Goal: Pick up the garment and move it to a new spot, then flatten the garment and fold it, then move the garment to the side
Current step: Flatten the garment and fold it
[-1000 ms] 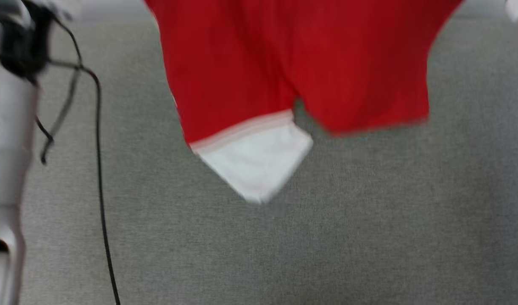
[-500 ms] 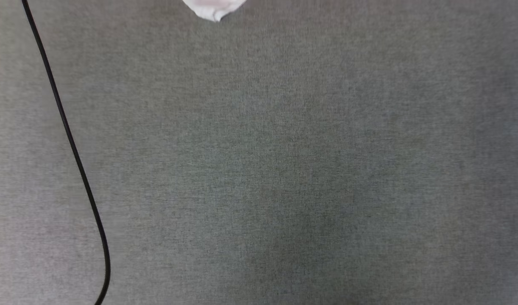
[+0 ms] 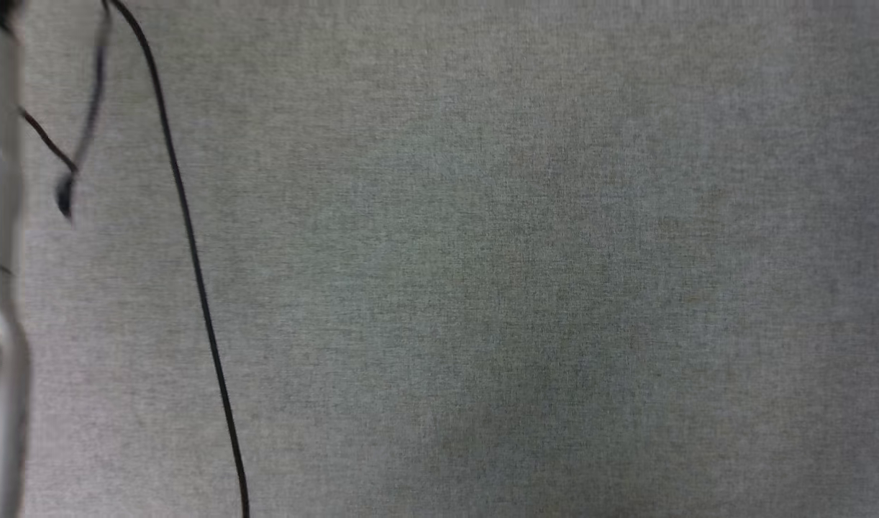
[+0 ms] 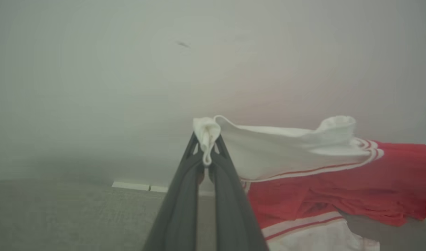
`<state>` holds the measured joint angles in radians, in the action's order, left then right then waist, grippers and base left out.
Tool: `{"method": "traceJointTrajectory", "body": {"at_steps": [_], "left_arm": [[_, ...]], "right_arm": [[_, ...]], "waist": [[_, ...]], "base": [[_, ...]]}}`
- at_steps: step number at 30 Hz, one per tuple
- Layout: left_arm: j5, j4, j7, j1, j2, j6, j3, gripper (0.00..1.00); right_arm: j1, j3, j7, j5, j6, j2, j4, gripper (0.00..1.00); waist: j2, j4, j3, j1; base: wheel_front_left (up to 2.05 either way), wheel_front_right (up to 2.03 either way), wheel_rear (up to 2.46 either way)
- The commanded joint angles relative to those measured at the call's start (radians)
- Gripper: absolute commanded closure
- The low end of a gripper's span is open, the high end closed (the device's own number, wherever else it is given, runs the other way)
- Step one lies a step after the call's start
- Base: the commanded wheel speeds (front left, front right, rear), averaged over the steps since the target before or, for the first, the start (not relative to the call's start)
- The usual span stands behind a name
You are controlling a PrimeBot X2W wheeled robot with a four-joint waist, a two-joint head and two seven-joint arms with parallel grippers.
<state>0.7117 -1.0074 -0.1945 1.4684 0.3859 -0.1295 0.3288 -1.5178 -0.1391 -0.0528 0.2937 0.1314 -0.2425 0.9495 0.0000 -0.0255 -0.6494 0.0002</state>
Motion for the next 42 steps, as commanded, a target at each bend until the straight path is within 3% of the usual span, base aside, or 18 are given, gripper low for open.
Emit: {"method": "traceJointTrajectory", "body": {"at_steps": [1, 5, 12, 21, 26, 32, 42], "left_arm": [[0.027, 0.001, -0.009, -0.068, -0.013, -0.001, 0.008, 1.0], [0.092, 0.039, -0.028, -0.254, -0.036, 0.0, 0.043, 1.0], [0.157, 0.117, -0.059, -0.545, -0.03, -0.001, 0.09, 1.0], [0.15, 0.218, -0.072, -0.934, -0.026, 0.015, 0.101, 1.0], [0.126, 0.357, -0.072, -1.133, -0.015, 0.076, 0.06, 1.0], [0.143, 0.567, -0.051, -1.368, 0.023, 0.178, 0.028, 1.0], [0.21, 0.907, 0.074, -1.693, 0.091, 0.348, -0.005, 1.0]], "right_arm": [[0.073, -0.025, 0.01, 0.032, -0.002, -0.007, 0.018, 1.0], [0.258, -0.084, 0.038, 0.112, -0.001, -0.025, 0.015, 1.0], [0.55, -0.152, 0.077, 0.216, -0.002, -0.079, -0.044, 1.0], [0.944, -0.12, 0.08, 0.334, -0.002, -0.147, -0.181, 1.0], [1.163, -0.051, 0.063, 0.333, -0.002, -0.149, -0.289, 1.0], [1.413, 0.07, 0.002, 0.286, -0.002, -0.099, -0.466, 1.0], [1.77, 0.28, -0.205, 0.161, -0.002, 0.087, -0.811, 1.0]], "waist": [[0.0, -0.007, 0.046, -0.0002], [0.0, -0.019, 0.136, -0.0002], [0.0, -0.027, 0.283, -0.0002], [0.0, -0.045, 0.462, -0.0002], [0.0, -0.056, 0.537, -0.0002], [0.0, -0.063, 0.6, -0.0002], [0.0, -0.076, 0.663, -0.0002]], "base": [[0.0, 0.0, 0.0], [0.0, 0.0, 0.0], [0.0, 0.0, 0.0], [0.0, 0.0, 0.0], [0.0, 0.0, 0.0], [0.0, 0.0, 0.0], [0.0, 0.0, 0.0]]}}
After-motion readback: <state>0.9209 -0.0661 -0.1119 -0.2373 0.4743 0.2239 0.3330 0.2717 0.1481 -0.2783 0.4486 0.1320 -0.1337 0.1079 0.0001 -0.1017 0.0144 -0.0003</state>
